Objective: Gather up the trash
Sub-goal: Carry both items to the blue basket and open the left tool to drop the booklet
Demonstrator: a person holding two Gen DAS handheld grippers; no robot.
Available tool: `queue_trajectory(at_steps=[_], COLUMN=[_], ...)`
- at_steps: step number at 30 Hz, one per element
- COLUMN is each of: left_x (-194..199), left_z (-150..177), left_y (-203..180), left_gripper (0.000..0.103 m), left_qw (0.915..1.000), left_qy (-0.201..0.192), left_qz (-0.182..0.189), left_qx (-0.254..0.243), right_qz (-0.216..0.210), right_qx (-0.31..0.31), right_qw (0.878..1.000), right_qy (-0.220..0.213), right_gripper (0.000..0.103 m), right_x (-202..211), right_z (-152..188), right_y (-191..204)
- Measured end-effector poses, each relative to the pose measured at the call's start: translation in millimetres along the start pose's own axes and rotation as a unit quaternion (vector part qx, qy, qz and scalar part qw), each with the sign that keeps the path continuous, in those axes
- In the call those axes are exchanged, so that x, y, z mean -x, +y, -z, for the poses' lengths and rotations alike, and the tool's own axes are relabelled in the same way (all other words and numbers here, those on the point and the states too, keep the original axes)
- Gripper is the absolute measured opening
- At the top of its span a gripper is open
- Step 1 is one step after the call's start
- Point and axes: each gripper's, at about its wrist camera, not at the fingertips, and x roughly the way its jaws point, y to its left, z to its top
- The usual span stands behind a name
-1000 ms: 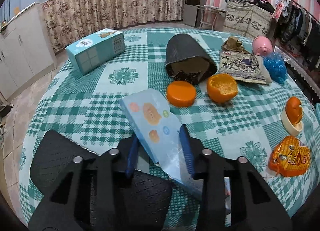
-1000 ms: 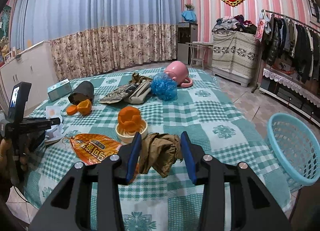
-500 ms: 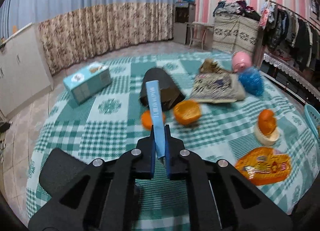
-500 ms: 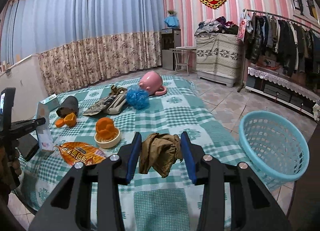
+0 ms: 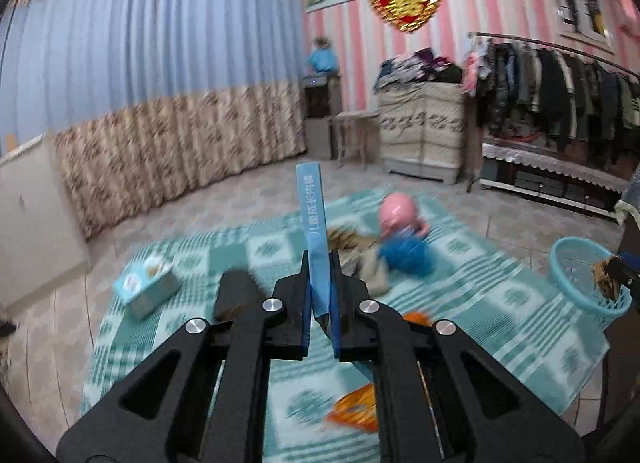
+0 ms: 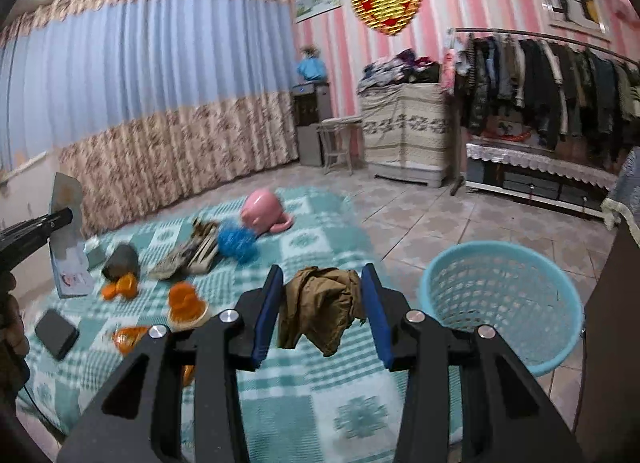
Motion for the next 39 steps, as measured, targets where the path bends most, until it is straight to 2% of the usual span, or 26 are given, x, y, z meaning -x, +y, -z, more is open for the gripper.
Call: queue_trajectory(at_steps=[8, 11, 14, 17, 20, 24, 27, 30, 33, 39], left_x=[-4.3, -12.4, -22.5, -34.7, -49.0, -71.1, -85.1, -101.9, -117.2, -162.9], left_z=[-63.1, -79.7, -89.2, -89.5, -83.6, -73.9, -65.2, -51.1, -41.8, -19.4], left_y=[-90.1, -123.6, -158.2, -190.2, -221.3, -268.7, -304.9, -341.3, -365.9, -406.1], left_gripper=[0.006, 0.006, 0.006, 0.006, 0.006, 0.006, 0.006, 0.006, 0.006, 0.006], left_qw=[0.9965, 0.9937, 0.9911, 0.9888, 0.9862, 0.9807, 0.9745, 0.9664, 0.9626, 0.9560], left_qy=[-0.045, -0.050, -0.054, -0.047, -0.041, -0.028, -0.016, 0.006, 0.011, 0.063], left_qz=[0.070, 0.099, 0.119, 0.137, 0.152, 0.179, 0.207, 0.237, 0.245, 0.254], left_qx=[-0.012, -0.016, -0.025, -0.036, -0.052, -0.074, -0.086, -0.099, -0.115, -0.133], right_qz=[0.076, 0.105, 0.122, 0.142, 0.144, 0.165, 0.185, 0.195, 0.201, 0.216], right_qx=[-0.025, -0.036, -0.060, -0.074, -0.113, -0.132, -0.138, -0.172, -0.200, -0.218], right_qw=[0.996, 0.993, 0.989, 0.986, 0.983, 0.977, 0.973, 0.966, 0.959, 0.951], right_qy=[-0.045, -0.050, -0.052, -0.053, -0.032, -0.015, -0.001, 0.005, 0.009, 0.031], right_gripper=[0.041, 0.041, 0.041, 0.041, 0.041, 0.041, 0.041, 0.041, 0.041, 0.041], right_x=[23.4, 24.1, 20.4, 11.0, -5.8, -12.2, -19.9, -23.9, -25.8, -42.0], right_z=[-58.4, -81.8, -91.1, -79.4, -58.7, -44.8, -35.6, -26.6, -20.0, -12.5], right_y=[-73.8, -105.2, -135.0, -157.1, -183.0, -202.3, -215.2, -240.1, -258.9, -272.9])
